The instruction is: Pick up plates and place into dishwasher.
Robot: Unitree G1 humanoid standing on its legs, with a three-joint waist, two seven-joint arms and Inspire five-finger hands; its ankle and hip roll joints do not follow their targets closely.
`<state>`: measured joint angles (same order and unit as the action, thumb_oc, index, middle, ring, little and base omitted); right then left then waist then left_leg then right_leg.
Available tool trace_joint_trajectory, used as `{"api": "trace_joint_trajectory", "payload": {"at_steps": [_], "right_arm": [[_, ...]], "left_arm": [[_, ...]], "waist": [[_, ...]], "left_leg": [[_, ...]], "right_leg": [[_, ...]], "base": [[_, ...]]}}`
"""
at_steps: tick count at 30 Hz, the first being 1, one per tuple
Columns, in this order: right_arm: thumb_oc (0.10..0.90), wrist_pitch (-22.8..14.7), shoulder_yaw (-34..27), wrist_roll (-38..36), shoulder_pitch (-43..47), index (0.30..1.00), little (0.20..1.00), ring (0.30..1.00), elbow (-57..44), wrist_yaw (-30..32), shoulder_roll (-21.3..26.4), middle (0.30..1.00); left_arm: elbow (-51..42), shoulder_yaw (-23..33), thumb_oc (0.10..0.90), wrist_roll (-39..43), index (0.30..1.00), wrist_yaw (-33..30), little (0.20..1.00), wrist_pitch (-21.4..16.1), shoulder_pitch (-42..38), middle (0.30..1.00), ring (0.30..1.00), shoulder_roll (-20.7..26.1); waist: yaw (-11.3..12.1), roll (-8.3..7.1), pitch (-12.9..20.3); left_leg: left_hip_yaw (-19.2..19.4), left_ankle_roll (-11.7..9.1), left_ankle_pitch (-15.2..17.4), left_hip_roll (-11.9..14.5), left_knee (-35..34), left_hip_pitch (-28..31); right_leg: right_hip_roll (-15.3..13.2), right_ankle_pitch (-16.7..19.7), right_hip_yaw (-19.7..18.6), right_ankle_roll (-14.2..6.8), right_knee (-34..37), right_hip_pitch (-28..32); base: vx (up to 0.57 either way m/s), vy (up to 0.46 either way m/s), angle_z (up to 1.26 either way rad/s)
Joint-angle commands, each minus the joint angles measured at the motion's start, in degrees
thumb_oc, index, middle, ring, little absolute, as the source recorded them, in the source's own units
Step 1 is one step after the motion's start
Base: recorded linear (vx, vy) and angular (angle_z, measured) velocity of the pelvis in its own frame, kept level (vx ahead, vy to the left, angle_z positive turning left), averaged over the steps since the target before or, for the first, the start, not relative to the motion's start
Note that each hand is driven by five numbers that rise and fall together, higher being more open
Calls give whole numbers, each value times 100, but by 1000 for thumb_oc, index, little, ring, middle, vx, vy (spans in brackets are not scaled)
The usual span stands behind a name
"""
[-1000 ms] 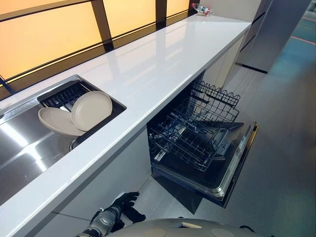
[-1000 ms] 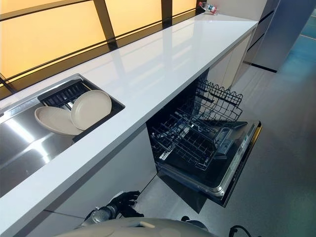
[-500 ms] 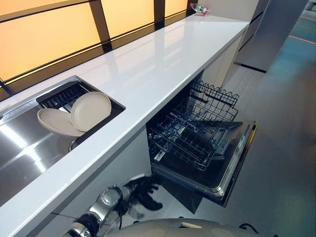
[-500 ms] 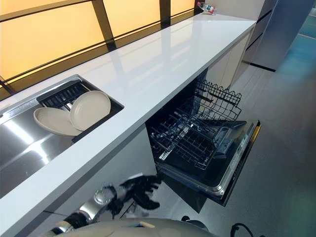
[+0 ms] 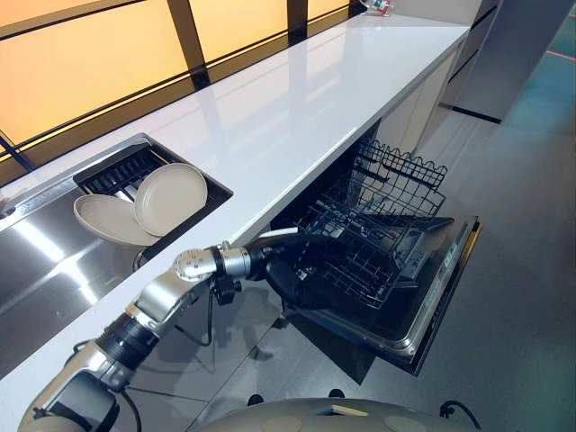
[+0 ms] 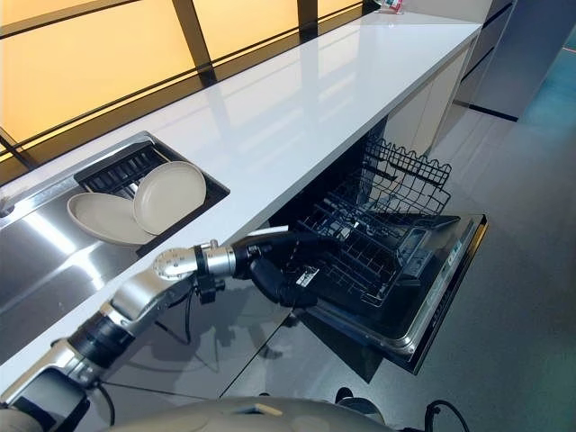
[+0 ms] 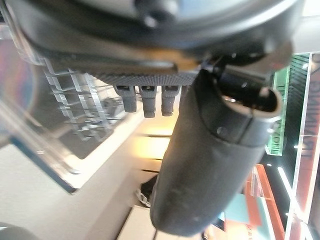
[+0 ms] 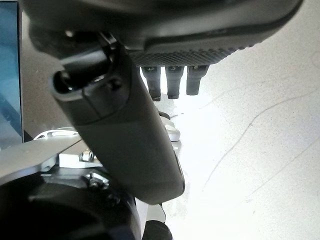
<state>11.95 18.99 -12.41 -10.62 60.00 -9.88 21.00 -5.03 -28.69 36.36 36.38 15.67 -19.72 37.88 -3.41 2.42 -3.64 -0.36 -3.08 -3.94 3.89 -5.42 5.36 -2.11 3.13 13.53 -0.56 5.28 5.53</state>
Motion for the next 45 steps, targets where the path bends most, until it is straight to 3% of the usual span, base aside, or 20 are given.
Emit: {"api": "trace_joint_trajectory", "payload": {"at_steps": [1,3,8,15,16,19,26,31,41,45], "right_arm": [[800,-401,-107,-595,923,900,900,900,-665,-56,-156,900],[800,-431,-92,-631,948,900,900,900,-588,-77,-151,900],[800,-550,-51,-754,1024,900,900,900,-290,-132,-189,900],[800,-833,-91,-1091,1079,900,900,900,183,-464,-328,900],[800,-889,-69,-1105,1079,900,900,900,249,-488,-335,900],[800,-970,-55,-1074,1108,900,900,900,494,-412,-348,900],[800,-1130,-195,-909,1136,900,900,900,1000,-321,-310,900],[800,-1161,-192,-838,1127,900,900,900,1055,-405,-267,900],[800,-1059,-229,-890,1089,900,900,900,1064,-431,-193,900],[800,-1262,-220,-903,975,900,900,900,1185,-240,-282,900]], "left_arm": [[-512,517,800,1654,900,-257,900,-91,-1284,900,900,163],[-569,583,800,2109,900,-538,900,-49,-1553,900,900,163],[-326,858,800,2703,900,-1851,900,-445,-2155,900,900,154],[712,1569,800,2153,900,-2751,900,-1123,-2851,900,900,495],[1060,1660,800,2057,900,-2909,900,-1418,-3058,900,900,731],[1727,1822,800,1928,900,-3276,900,-1728,-3485,900,900,1077],[2688,1764,800,1005,900,-4000,900,-1803,-4316,900,900,1662],[3370,1294,800,275,900,-3842,900,-1494,-4809,900,900,2054],[4285,253,800,-902,900,-3396,900,-1655,-5316,900,900,2649],[4331,299,800,-1115,900,-3231,900,-1581,-5042,900,900,2830]], "waist": [[-21,-102,83],[-36,-104,101],[-58,-99,152],[-3,-67,199],[13,-48,217],[24,-10,243],[28,53,265],[8,92,276],[1,119,220],[-21,164,122]], "left_leg": [[421,201,336,-380,42,93],[420,190,332,-377,42,94],[429,168,337,-367,42,105],[444,134,349,-359,42,144],[450,127,355,-362,42,147],[484,101,372,-362,42,155],[507,76,405,-387,42,163],[521,68,424,-413,42,173],[532,80,401,-472,42,133],[580,125,446,-507,42,161]], "right_leg": [[-160,-90,-252,-500,-34,240],[-162,-91,-247,-494,-32,246],[-162,-112,-234,-469,-29,258],[-167,-147,-144,-454,-30,308],[-168,-155,-123,-455,-29,313],[-176,-176,-85,-462,-31,315],[-178,-219,-67,-462,-28,321],[-178,-219,-81,-484,-28,317],[-184,-134,-146,-555,-28,246],[-213,-133,-129,-582,-28,234]], "base": [[13,-17,4],[14,-21,5],[17,-12,3],[42,5,6],[37,21,-1],[46,38,1],[21,13,0],[44,28,0],[44,39,1],[24,84,1]]}}
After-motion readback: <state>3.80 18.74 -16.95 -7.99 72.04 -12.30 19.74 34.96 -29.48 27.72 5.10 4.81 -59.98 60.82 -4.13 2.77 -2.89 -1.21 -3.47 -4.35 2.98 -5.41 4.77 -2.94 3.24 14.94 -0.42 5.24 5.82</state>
